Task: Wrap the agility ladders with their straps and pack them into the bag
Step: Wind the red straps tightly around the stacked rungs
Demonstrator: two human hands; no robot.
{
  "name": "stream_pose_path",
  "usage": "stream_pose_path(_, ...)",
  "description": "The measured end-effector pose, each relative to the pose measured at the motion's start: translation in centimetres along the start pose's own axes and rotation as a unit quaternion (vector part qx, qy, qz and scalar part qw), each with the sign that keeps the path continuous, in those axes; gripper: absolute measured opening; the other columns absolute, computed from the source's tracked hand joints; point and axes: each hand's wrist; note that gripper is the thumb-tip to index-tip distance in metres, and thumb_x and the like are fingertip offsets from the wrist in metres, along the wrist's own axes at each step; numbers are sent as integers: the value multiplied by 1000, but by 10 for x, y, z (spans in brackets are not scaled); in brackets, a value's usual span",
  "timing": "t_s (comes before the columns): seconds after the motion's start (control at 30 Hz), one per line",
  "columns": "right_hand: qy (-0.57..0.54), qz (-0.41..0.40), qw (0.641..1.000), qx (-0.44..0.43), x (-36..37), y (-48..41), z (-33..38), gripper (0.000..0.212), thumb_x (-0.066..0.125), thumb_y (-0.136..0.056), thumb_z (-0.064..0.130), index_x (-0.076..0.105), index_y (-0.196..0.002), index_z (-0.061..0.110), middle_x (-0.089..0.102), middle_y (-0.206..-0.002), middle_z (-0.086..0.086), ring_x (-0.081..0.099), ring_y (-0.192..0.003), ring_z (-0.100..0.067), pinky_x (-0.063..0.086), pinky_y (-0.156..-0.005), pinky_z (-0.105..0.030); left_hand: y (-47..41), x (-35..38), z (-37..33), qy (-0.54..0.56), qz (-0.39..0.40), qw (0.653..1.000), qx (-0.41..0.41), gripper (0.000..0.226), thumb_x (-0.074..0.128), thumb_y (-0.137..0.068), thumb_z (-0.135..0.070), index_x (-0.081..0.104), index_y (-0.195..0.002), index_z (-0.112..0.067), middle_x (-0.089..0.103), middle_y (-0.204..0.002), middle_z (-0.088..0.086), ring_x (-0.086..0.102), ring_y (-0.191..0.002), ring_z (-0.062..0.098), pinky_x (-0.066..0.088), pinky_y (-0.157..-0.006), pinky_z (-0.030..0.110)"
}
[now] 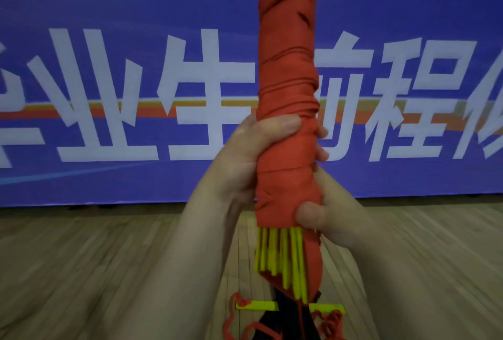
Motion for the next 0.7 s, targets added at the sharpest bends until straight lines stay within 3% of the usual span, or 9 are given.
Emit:
stream_pose_path(0.07,60,-12,998,7,-2,0,2,37,78,-49,54,72,-84,47,71,-79,23,65,-77,7,52,-72,-17,-7,3,-1,-181,-147,971,57,43,74,-60,-20,59,-100,-13,68,-78,2,66,-63,16,53,-56,29)
stream_pose_path(0.13,82,-44,996,14,-8,0,0,38,76,-54,44,73,-91,40,75,-93,11,69,-91,-5,55,-83,-28,-13,6,3,-294,-242,918,108,49,77,-60,-26,55,-103,-20,69,-88,-2,68,-71,12,55,-62,30)
stream_pose_path(0.17,84,-47,995,17,-9,-1,1,43,75,-58,40,71,-99,31,74,-100,0,69,-97,-14,55,-89,-39,-14,8,6,-289,-256,915,118,53,79,-58,-28,54,-105,-20,69,-89,-3,69,-73,11,55,-63,28)
stream_pose_path(0.23,64,-15,998,16,-14,-1,0,56,82,-60,38,65,-111,18,70,-111,-13,66,-105,-27,52,-92,-49,-9,9,11,-154,-200,960,124,67,83,-54,-30,54,-112,-13,70,-89,-1,69,-73,11,54,-61,25)
stream_pose_path(0.33,-11,48,999,10,-20,2,3,55,81,-63,47,66,-113,30,71,-105,0,67,-99,-14,54,-82,-28,-2,9,8,-5,-73,994,80,79,82,-56,-28,51,-122,5,69,-103,13,70,-84,26,58,-72,36)
stream_pose_path(0.43,55,2,998,28,-20,4,0,48,84,-55,50,71,-98,34,74,-90,6,69,-87,-7,55,-77,-27,-4,14,3,-121,-150,976,104,48,74,-65,-10,57,-109,-2,72,-88,10,71,-73,28,59,-63,39)
stream_pose_path(0.53,104,-49,993,35,-21,4,-4,41,78,-56,39,71,-94,28,75,-92,-2,71,-88,-17,56,-80,-37,-8,12,3,-239,-235,929,160,49,79,-61,-17,57,-106,-14,70,-85,6,71,-76,29,59,-71,46)
stream_pose_path(0.6,45,-17,999,15,-20,5,-3,37,79,-57,33,72,-94,28,74,-87,-1,71,-83,-15,56,-74,-31,-5,10,3,-166,-159,965,126,59,79,-61,-21,56,-114,-9,71,-94,10,71,-81,30,58,-74,44)
stream_pose_path(0.7,-53,48,997,-8,-13,6,-3,39,82,-62,45,70,-99,39,73,-86,12,69,-81,-2,54,-70,-19,1,7,1,-2,58,996,64,62,76,-64,-34,60,-119,-9,69,-104,14,68,-88,28,54,-82,44)
Point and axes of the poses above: each hand's wrist, its own y-axis away from the middle knuckle, its own x-axis out of the palm, z = x × y
